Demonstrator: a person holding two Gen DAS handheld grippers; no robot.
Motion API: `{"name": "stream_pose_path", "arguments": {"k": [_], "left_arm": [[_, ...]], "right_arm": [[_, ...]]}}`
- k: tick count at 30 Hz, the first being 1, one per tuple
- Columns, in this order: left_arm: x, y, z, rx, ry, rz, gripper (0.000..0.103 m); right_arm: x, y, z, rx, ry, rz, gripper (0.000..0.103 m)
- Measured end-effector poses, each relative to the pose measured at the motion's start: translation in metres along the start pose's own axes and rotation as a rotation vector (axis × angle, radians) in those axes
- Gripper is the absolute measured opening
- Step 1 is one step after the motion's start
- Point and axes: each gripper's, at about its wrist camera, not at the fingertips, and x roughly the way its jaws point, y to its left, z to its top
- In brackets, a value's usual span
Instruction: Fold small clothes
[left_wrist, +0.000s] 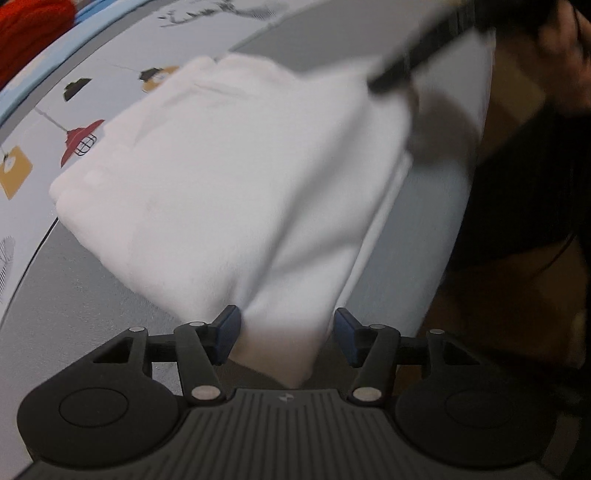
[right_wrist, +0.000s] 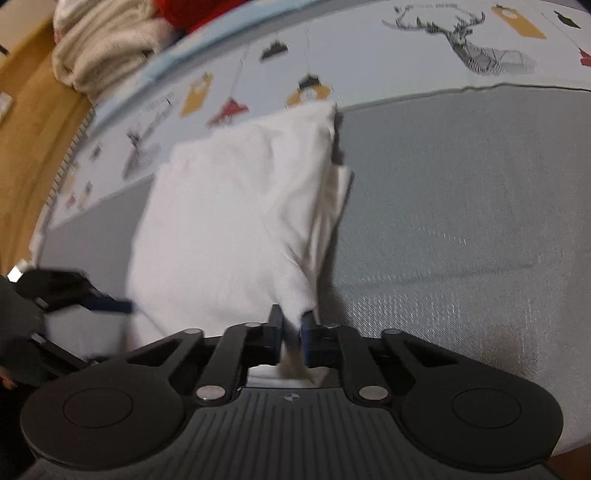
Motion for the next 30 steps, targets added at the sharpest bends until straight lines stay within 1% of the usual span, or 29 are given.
{"name": "stream_pose_path", "arguments": {"k": [1, 2, 3, 4, 5, 6, 9, 11, 13, 15, 16, 18, 19, 20, 21, 23, 24, 25, 26, 27, 28, 30], "left_arm": [[0.003, -0.002, -0.003, 0.024, 0.008, 0.013, 0.058], [0.005, -0.005, -0.005, 0.051, 0.007, 0.037, 0.047], [0.006, -0.006, -0.007, 0.066, 0.005, 0.06, 0.025], [0.006, -0.004, -0.007, 0.06, 0.007, 0.067, 0.015], [0.003, 0.001, -0.008, 0.031, 0.006, 0.048, 0.005], [-0.001, 0.005, -0.009, 0.01, -0.004, 0.031, 0.004], [-0.019, 0.013, -0.016, -0.005, -0.05, 0.0, 0.004], [-0.031, 0.014, -0.024, 0.013, -0.08, -0.031, 0.003], [-0.032, 0.017, -0.032, 0.024, -0.078, -0.05, 0.003], [-0.027, 0.014, -0.036, 0.041, -0.05, -0.058, 0.004], [-0.023, 0.012, -0.038, 0.053, -0.03, -0.061, 0.004], [-0.022, 0.01, -0.038, 0.06, -0.011, -0.096, 0.006], [-0.025, 0.01, -0.036, 0.041, -0.024, -0.125, 0.007], [-0.032, 0.016, -0.034, 0.006, -0.059, -0.161, 0.009], [-0.041, 0.023, -0.031, -0.039, -0.11, -0.192, 0.014], [-0.056, 0.038, -0.026, -0.135, -0.221, -0.226, 0.021], [-0.06, 0.046, -0.023, -0.183, -0.262, -0.232, 0.021], [-0.06, 0.053, -0.021, -0.226, -0.287, -0.225, 0.021], [-0.059, 0.057, -0.018, -0.258, -0.297, -0.205, 0.021], [-0.054, 0.062, -0.017, -0.288, -0.295, -0.185, 0.021], [-0.047, 0.066, -0.015, -0.31, -0.277, -0.167, 0.021], [-0.035, 0.068, -0.011, -0.315, -0.233, -0.139, 0.021]], "right_arm": [[-0.006, -0.001, 0.001, 0.017, -0.022, 0.025, 0.007], [-0.011, -0.003, 0.0, 0.033, -0.036, 0.046, 0.006], [-0.015, -0.004, 0.0, 0.045, -0.045, 0.063, 0.006], [-0.017, -0.003, -0.001, 0.046, -0.046, 0.069, 0.006], [-0.019, -0.002, -0.002, 0.039, -0.044, 0.069, 0.006], [-0.02, -0.001, -0.003, 0.032, -0.038, 0.065, 0.006], [-0.022, 0.002, -0.004, 0.021, -0.025, 0.056, 0.005], [-0.027, 0.001, -0.006, 0.016, -0.027, 0.067, 0.005], [-0.027, 0.0, -0.008, 0.012, -0.011, 0.051, 0.005], [-0.018, 0.004, -0.011, -0.023, 0.047, 0.006, 0.005], [-0.01, 0.008, -0.014, -0.06, 0.089, -0.016, 0.006], [0.002, 0.019, -0.019, -0.141, 0.154, -0.066, 0.007], [0.007, 0.023, -0.021, -0.171, 0.173, -0.097, 0.011], [0.009, 0.025, -0.021, -0.179, 0.173, -0.115, 0.012], [0.007, 0.024, -0.018, -0.17, 0.153, -0.119, 0.012], [-0.003, 0.022, -0.01, -0.125, 0.08, -0.096, 0.014], [-0.009, 0.021, -0.006, -0.101, 0.033, -0.081, 0.016], [-0.013, 0.021, -0.003, -0.087, -0.005, -0.073, 0.022], [-0.015, 0.021, -0.001, -0.077, -0.038, -0.065, 0.027], [-0.015, 0.023, 0.0, -0.075, -0.062, -0.054, 0.029], [-0.015, 0.026, 0.002, -0.078, -0.081, -0.045, 0.029], [-0.014, 0.033, 0.005, -0.103, -0.11, -0.035, 0.03]]}}
